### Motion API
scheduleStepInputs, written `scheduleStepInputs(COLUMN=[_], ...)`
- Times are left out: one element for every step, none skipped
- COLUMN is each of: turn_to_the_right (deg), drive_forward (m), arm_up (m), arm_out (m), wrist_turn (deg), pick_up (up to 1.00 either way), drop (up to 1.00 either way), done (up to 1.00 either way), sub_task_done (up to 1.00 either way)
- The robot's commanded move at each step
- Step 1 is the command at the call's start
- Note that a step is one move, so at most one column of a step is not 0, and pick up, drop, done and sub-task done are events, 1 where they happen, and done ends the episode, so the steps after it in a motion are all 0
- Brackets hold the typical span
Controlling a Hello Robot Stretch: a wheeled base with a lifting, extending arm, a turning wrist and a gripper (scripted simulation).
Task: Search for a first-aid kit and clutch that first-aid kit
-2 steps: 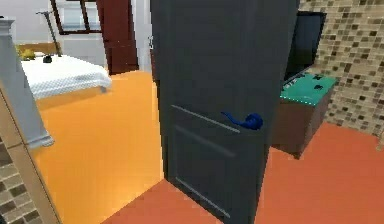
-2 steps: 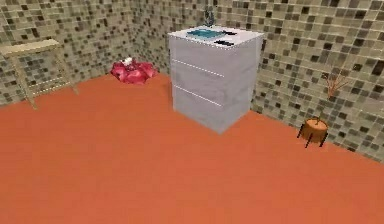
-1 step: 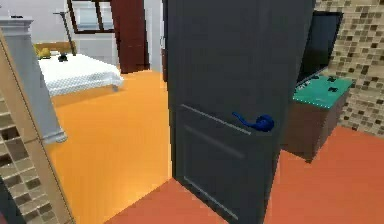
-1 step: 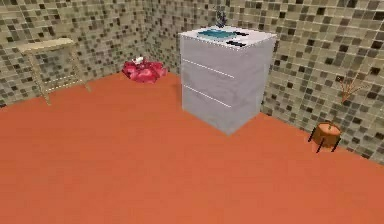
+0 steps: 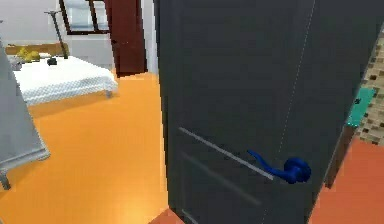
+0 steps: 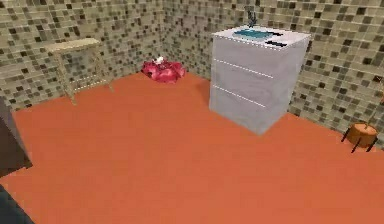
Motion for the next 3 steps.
scheduleStepInputs(turn_to_the_right=[-27.0, 0.0, -6.0], drive_forward=[0.0, 1.0, 0.0], arm_up=[0.0, 0.0, 0.0], arm_out=[0.0, 0.0, 0.0], wrist_turn=[0.0, 0.0, 0.0], pick_up=[0.0, 0.0, 0.0], drop=[0.0, 0.0, 0.0], done=[0.0, 0.0, 0.0], sub_task_done=[0.0, 0.0, 0.0])
